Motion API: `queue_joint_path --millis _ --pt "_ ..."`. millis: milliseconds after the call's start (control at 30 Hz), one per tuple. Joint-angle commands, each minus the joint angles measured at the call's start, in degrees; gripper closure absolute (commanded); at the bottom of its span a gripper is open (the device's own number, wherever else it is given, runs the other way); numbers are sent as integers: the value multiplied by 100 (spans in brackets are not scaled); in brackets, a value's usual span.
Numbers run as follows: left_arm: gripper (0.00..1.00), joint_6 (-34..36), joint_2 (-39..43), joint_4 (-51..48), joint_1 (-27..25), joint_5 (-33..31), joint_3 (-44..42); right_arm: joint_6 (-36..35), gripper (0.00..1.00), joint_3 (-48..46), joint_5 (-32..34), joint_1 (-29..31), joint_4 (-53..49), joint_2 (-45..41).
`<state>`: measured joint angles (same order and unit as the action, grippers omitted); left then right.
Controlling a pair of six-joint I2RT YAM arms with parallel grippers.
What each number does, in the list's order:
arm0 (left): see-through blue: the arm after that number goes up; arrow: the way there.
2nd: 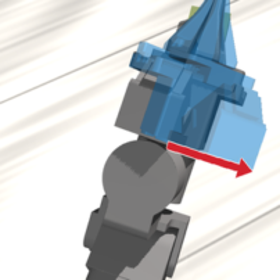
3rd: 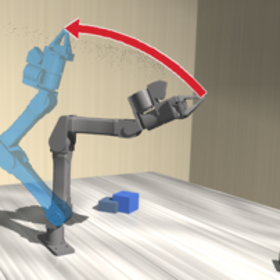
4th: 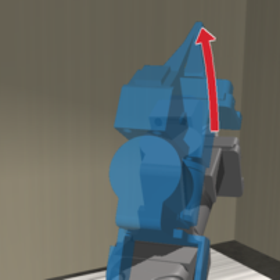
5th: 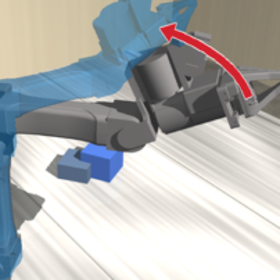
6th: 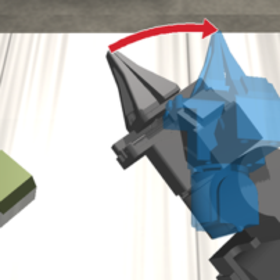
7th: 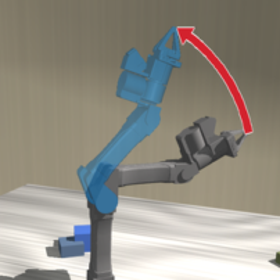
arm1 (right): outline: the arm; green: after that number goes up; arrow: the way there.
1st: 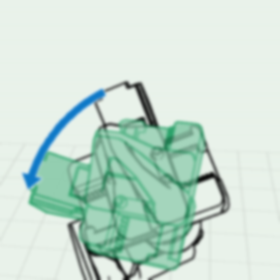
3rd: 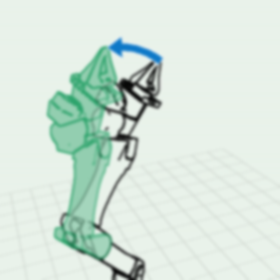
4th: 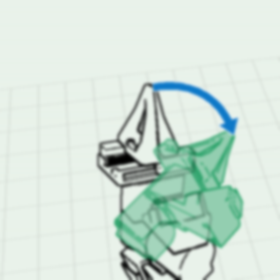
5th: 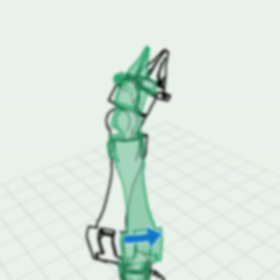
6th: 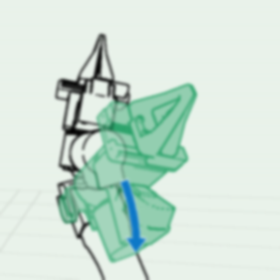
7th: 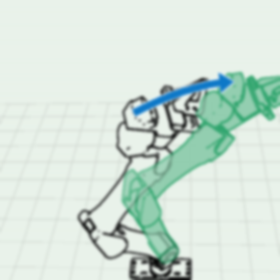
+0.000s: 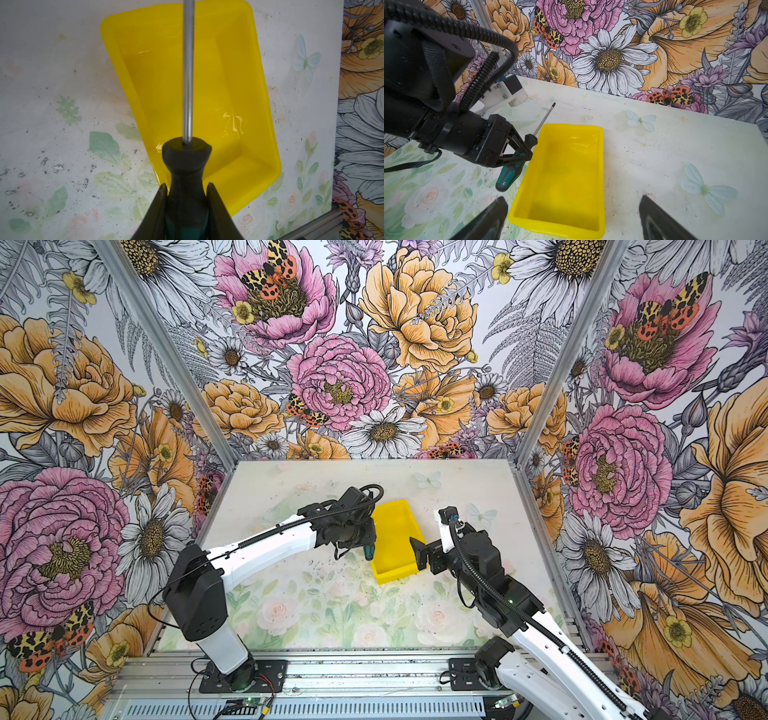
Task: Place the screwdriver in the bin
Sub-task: 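Lift the screwdriver with the left gripper and carry it over the bin, then lower the screwdriver into the yellow bin and open the left gripper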
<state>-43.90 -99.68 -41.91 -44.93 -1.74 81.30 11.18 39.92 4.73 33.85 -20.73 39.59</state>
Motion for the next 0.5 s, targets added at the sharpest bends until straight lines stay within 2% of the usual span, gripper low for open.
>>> queue_joint_path --millis 0,333,467 --pt "95 352 -242 69 -64 250 376 172 1 -125 164 8 25 -217" --pt "95 584 -1202 66 -195 379 965 145 0 -236 335 -8 12 -378" --pt "91 589 -1358 63 -227 397 1036 113 1 -232 247 -18 8 -282"
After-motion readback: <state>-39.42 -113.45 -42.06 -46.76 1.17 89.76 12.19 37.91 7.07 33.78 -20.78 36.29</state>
